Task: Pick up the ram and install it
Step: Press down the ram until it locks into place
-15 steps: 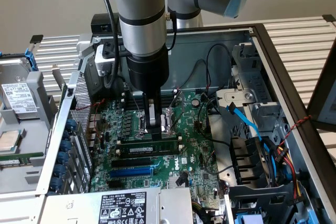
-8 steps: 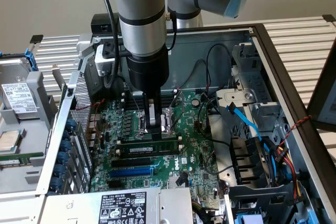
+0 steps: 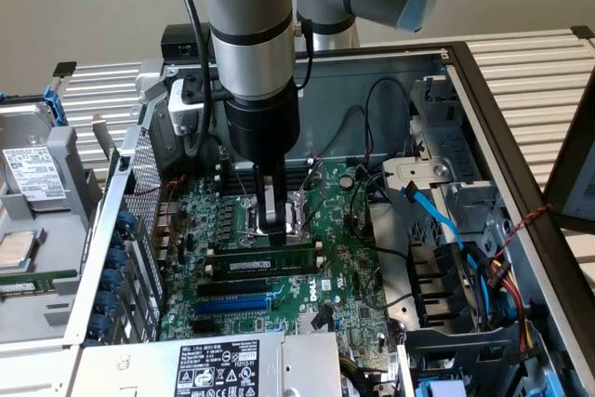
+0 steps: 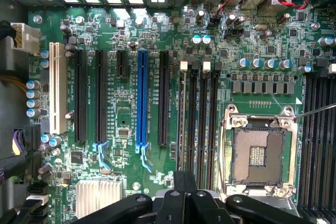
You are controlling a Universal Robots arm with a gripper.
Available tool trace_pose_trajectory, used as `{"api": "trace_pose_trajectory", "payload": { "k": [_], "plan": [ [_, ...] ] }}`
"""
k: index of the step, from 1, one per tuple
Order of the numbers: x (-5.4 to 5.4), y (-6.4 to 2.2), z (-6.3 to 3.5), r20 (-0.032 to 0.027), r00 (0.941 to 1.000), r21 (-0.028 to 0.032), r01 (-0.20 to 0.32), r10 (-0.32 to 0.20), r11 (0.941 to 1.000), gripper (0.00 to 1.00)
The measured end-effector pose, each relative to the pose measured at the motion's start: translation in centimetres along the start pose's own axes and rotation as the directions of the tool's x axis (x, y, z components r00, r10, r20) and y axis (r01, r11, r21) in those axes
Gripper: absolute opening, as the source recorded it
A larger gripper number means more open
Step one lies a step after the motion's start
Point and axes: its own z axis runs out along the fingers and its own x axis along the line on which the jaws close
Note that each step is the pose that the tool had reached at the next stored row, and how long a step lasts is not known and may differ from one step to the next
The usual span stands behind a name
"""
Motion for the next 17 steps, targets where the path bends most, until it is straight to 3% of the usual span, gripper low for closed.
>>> {"api": "trace_pose_trajectory", "payload": {
  "k": [4,6,9,11,17],
  "plan": [
    [0.0,-0.19,0.44,-0.0003,1.0000,-0.0072,-0.003,0.003,1.0000,0.11],
    [0.0,-0.20,0.62,-0.0006,1.0000,-0.0173,-0.005,0.005,0.9998,0.11],
    [0.0,-0.21,0.81,-0.0016,1.0000,-0.0402,-0.008,0.008,0.9992,0.11],
    [0.0,-0.26,1.00,-0.0018,1.0000,-0.0494,-0.010,0.010,0.9987,0.11],
    [0.0,-0.58,1.83,-0.0026,0.9999,-0.0515,-0.012,0.011,0.9986,0.11]
  ]
}}
